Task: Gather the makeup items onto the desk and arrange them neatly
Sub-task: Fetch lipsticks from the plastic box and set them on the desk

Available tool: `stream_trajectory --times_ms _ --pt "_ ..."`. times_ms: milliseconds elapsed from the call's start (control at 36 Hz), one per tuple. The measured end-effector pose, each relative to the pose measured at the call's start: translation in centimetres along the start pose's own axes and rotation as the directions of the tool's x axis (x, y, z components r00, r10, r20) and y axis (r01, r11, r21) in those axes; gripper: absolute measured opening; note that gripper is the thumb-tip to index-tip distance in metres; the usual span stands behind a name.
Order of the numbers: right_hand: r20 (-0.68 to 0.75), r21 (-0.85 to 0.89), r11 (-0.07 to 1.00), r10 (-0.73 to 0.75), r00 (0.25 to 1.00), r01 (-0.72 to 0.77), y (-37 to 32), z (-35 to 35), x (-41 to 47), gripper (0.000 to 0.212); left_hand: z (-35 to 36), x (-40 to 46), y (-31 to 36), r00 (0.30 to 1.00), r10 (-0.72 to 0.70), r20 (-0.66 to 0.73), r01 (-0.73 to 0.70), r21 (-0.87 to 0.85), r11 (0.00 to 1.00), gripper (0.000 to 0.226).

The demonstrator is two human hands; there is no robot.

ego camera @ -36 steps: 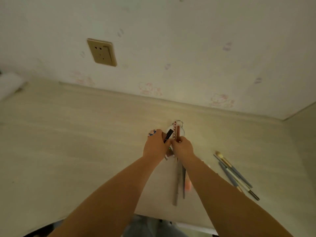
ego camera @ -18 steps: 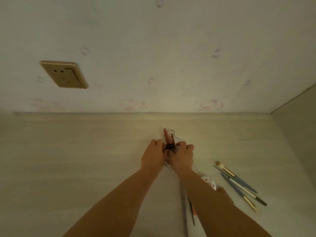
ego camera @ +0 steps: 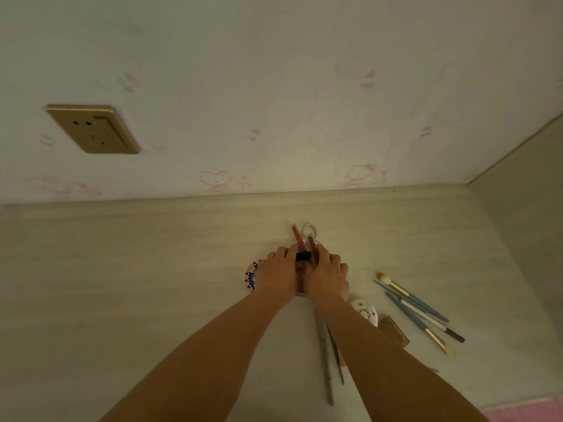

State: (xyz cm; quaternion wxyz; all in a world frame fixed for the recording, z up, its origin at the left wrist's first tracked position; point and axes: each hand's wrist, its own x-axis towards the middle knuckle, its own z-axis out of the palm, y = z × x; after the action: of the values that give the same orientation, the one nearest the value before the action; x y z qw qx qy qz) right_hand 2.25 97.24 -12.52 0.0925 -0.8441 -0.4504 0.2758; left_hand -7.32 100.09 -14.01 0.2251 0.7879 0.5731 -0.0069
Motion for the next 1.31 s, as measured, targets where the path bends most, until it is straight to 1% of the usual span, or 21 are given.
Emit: stream_trajectory --times_ms 194,306,389,444,583,667,722,806,889,972,1056,1111,1167,1306 --pt "-0.023 -0.042 0.998 0.042 0.999 -0.043 1.4 -0.4 -1.0 0.046 0.3 -1.2 1.6 0.999 0.021 0.040 -0.020 -0.035 0.999 0.056" --pt "-0.006 -0.056 0.998 -0.015 1.000 0.015 2.5 -0.6 -1.5 0.045 0.8 -1.9 2.5 0.997 -0.008 0.074 0.016 -0.107 0.994 0.058" --pt "0.008 -0.112 0.992 -0.056 0.998 0.056 3.0 -0.9 -1.9 0.047 0.8 -2.5 2.8 0.996 -0.019 0.091 0.032 -0.141 0.989 0.065" --pt "0.015 -0.144 0.986 -0.084 0.996 0.085 3.2 -1.1 -2.1 0.048 0.8 -3.0 2.9 0.996 -0.018 0.091 0.033 -0.163 0.986 0.064" --pt "0.009 -0.202 0.956 -0.217 0.976 0.214 3.8 -1.4 -2.7 0.051 0.7 -4.7 3.1 0.998 -0.066 0.005 0.065 -0.250 0.966 0.051" --pt "0.008 -0.223 0.925 -0.312 0.950 0.306 3.8 -1.5 -2.7 0.058 0.9 -5.2 3.4 0.998 -0.063 -0.009 0.058 -0.275 0.960 0.053" --pt "0.035 -0.259 0.898 -0.359 0.933 0.355 3.7 -1.6 -2.6 0.067 1.0 -5.5 3.6 0.998 -0.057 -0.008 0.052 -0.299 0.953 0.057" --pt "0.101 -0.308 0.875 -0.359 0.928 0.373 4.1 -1.8 -2.4 0.078 1.2 -5.9 3.4 0.998 -0.068 -0.015 0.059 -0.319 0.946 0.056" --pt "0.119 -0.270 0.906 -0.305 0.945 0.326 4.4 -2.3 -2.0 0.072 1.0 -6.1 2.7 0.993 -0.101 -0.062 0.073 -0.344 0.936 0.051" --pt "0.121 -0.233 0.919 -0.297 0.947 0.318 4.4 -2.6 -1.8 0.067 0.3 -6.1 1.9 0.980 -0.133 -0.148 0.080 -0.317 0.945 0.042" --pt "0.113 -0.206 0.920 -0.316 0.942 0.334 4.2 -2.4 -2.0 0.077 -0.3 -5.7 0.8 0.970 -0.162 -0.183 0.110 -0.266 0.958 0.041" --pt "0.093 -0.232 0.914 -0.320 0.943 0.333 3.7 -2.2 -2.1 0.077 -0.7 -5.3 0.2 0.971 -0.144 -0.190 0.106 -0.196 0.975 0.043" --pt "0.071 -0.271 0.909 -0.311 0.948 0.318 3.2 -2.0 -2.1 0.072 -1.0 -4.8 -0.5 0.978 -0.127 -0.165 0.107 -0.122 0.987 0.049" --pt "0.012 -0.315 0.914 -0.265 0.964 0.255 1.9 -1.0 -2.4 0.063 -1.1 -4.3 -2.7 0.996 -0.081 -0.042 0.083 0.053 0.995 0.065"
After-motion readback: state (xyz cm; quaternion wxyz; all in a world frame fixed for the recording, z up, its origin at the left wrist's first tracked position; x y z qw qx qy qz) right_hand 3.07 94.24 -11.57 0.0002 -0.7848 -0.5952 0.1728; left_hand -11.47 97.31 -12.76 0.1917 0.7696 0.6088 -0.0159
